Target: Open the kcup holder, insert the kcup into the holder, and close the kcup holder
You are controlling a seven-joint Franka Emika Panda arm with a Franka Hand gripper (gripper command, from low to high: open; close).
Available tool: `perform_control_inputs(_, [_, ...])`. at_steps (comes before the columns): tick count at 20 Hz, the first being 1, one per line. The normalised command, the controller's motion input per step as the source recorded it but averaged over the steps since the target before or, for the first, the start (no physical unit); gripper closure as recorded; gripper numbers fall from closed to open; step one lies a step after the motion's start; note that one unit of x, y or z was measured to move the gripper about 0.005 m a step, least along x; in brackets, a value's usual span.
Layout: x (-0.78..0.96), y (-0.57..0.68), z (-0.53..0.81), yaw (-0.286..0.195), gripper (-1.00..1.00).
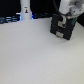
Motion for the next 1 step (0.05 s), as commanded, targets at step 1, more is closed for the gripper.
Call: perform_control_inputs(1, [0.12,0.02,0.22,-0.025,-1.0])
